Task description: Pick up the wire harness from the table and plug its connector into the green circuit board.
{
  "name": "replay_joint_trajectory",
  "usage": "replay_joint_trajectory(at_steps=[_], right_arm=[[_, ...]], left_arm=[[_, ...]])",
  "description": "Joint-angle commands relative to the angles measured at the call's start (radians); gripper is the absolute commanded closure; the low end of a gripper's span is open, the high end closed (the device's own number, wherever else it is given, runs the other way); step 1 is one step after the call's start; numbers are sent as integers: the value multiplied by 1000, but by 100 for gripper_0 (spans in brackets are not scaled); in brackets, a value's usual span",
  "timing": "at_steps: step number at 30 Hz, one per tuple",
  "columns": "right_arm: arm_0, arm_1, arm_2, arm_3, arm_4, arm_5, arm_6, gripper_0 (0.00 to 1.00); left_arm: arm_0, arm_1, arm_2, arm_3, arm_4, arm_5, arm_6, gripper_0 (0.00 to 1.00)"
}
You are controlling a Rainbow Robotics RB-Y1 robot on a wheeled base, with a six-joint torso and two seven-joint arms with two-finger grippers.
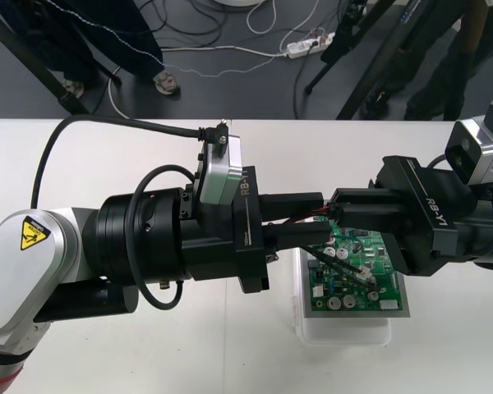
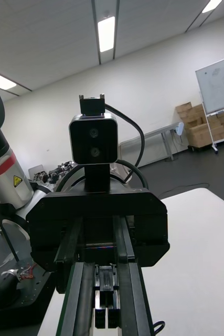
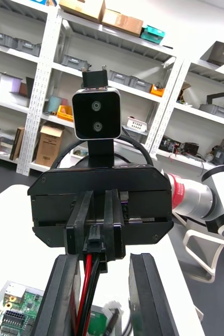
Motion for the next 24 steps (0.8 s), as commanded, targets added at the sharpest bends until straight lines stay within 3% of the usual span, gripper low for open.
replay_joint_trajectory(at_steps=[1,4,6,24], right_arm=[[-15,16,-6,-39,-9,-4,-30,100],[-15,16,-6,-39,-12,-9,-32,100],[-15,16,-6,-39,-13,-9,-29,100],[-7,10,-6,-39,-10,-20,-26,99]], left_arm=[[-11,11,-28,-35,-7,43,-53,79],[-9,11,-28,-37,-7,44,-55,87],[-9,11,-29,-35,-7,44,-55,100],[-11,5,-31,-37,-5,44,-64,100]])
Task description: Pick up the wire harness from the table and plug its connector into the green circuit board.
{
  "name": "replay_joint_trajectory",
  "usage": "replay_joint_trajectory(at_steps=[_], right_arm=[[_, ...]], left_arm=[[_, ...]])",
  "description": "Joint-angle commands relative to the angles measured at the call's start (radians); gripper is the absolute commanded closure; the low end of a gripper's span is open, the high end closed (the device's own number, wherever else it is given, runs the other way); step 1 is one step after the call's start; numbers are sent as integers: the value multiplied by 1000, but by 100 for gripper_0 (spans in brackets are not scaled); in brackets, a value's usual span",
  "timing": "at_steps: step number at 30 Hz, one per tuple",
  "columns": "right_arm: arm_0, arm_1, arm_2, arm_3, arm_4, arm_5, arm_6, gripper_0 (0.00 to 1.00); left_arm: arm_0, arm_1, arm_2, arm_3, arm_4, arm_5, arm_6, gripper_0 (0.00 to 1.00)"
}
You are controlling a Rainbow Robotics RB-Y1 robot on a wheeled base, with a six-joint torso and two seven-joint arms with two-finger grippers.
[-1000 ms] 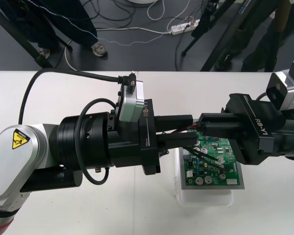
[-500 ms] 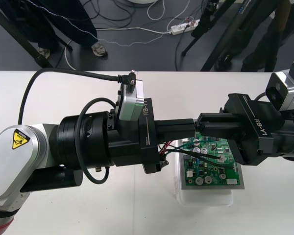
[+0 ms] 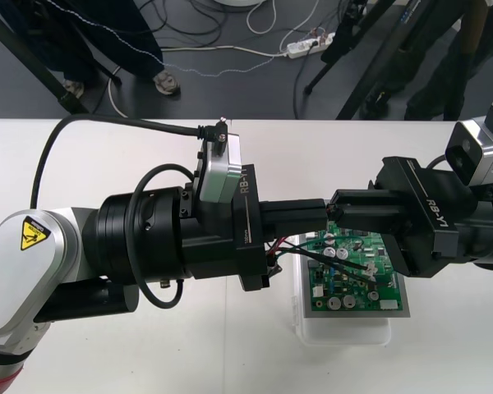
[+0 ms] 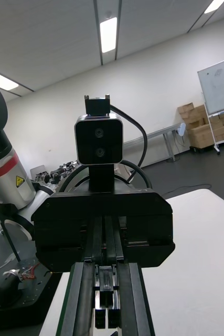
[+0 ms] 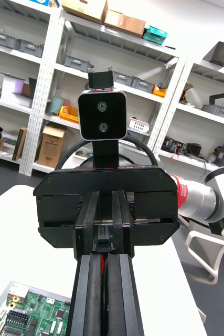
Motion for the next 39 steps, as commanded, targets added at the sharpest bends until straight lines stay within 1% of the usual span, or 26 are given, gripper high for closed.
replay_joint_trajectory(at_steps=[1,2,3,4,5,8,13,18,23,26,32,36,39], right_arm=[[-7,8,-6,-36,-9,-12,-26,79],[-7,6,-6,-38,-9,-12,-24,62],[-7,6,-6,-38,-9,-12,-24,48],[-7,8,-8,-36,-10,-12,-26,23],[-9,6,-8,-35,-10,-12,-26,14],[-7,5,-8,-35,-9,-12,-24,1],[2,-24,-9,-35,-9,-24,-23,0],[26,-90,-15,-35,19,-44,-21,0],[49,-172,-43,-35,93,-109,-23,0],[60,-213,-83,-35,162,-175,-33,0],[55,-294,-161,-35,283,-277,-59,0],[32,-339,-193,-35,349,-277,-78,0],[3,-371,-204,-35,404,-277,-92,0]], left_arm=[[-12,4,-32,-35,-1,35,-65,100],[-14,4,-31,-35,-1,35,-67,100],[-15,4,-31,-37,-1,35,-69,100],[-18,2,-31,-35,0,35,-72,100],[-18,2,-31,-37,3,35,-73,100],[-24,1,-31,-37,10,35,-81,100],[-26,1,-31,-37,11,33,-101,100],[-24,1,-29,-37,10,33,-122,100],[-23,15,-29,-37,10,33,-147,100],[-20,39,-26,-35,11,33,-162,100],[-6,91,-3,-35,62,33,-191,100],[3,116,9,-35,94,28,-208,100],[8,127,43,-27,105,-12,-217,100]])
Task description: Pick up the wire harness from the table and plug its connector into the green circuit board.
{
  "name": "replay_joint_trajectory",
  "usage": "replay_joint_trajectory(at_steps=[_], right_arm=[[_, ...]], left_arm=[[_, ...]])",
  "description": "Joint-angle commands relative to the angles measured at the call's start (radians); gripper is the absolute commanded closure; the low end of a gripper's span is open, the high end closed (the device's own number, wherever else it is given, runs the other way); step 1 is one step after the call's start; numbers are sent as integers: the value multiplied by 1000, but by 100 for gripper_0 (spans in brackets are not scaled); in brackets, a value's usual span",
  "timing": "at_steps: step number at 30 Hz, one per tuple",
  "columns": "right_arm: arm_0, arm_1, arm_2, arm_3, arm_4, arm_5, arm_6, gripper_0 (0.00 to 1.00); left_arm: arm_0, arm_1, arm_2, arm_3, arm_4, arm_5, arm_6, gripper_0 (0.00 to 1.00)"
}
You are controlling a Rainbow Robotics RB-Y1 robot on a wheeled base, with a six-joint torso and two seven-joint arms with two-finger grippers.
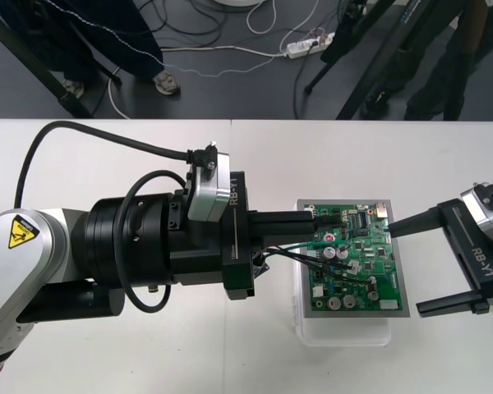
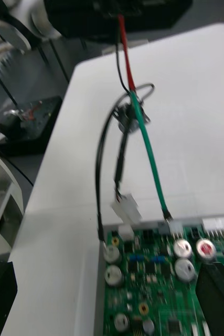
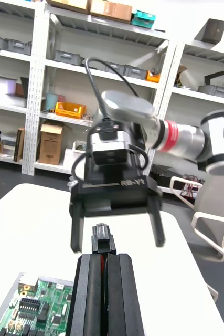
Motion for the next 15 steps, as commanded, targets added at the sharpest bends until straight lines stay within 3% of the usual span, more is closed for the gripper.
replay_joint_trajectory(at_steps=[1,15], right_arm=[[-49,-90,-46,-29,77,-9,-57,0],[-86,-141,-29,-138,434,-9,-112,0]], left_arm=[[8,41,71,-15,39,-41,-79,100],[3,23,136,273,240,-311,-382,100]])
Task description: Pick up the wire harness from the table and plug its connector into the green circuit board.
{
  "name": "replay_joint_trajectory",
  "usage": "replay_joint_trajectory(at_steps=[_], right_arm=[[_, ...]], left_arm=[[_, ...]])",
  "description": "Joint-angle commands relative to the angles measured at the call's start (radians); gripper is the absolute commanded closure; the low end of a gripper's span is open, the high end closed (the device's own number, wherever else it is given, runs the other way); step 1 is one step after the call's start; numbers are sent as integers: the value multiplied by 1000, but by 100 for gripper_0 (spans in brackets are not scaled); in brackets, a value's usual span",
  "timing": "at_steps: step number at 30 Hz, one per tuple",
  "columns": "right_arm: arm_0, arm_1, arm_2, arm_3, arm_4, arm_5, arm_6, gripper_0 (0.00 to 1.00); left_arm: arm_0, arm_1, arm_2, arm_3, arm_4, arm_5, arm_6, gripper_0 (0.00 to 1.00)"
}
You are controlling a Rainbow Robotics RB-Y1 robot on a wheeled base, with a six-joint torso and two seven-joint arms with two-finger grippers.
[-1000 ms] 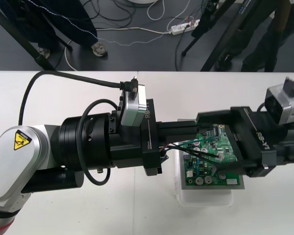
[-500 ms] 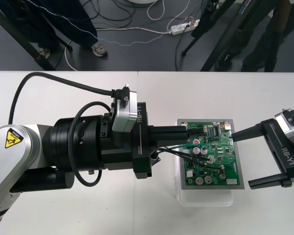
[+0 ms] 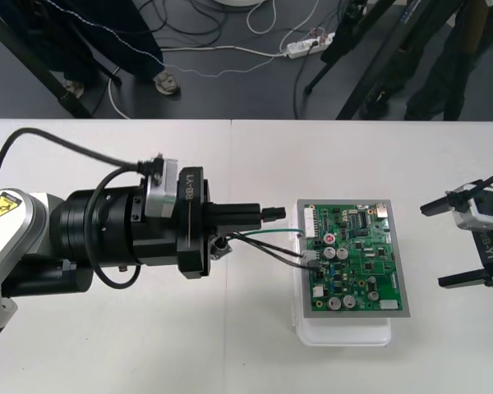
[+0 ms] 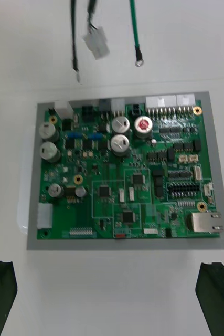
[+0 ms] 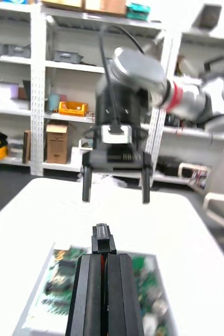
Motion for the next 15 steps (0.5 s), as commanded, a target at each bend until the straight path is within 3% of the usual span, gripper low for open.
replay_joint_trajectory(at_steps=[1,15], right_arm=[[-44,-40,-3,-50,101,-8,-73,0],[-104,-40,155,-51,394,-8,-95,0]], left_arm=[[3,1,25,73,52,-138,-76,100],[-57,-100,25,403,66,-325,-322,100]])
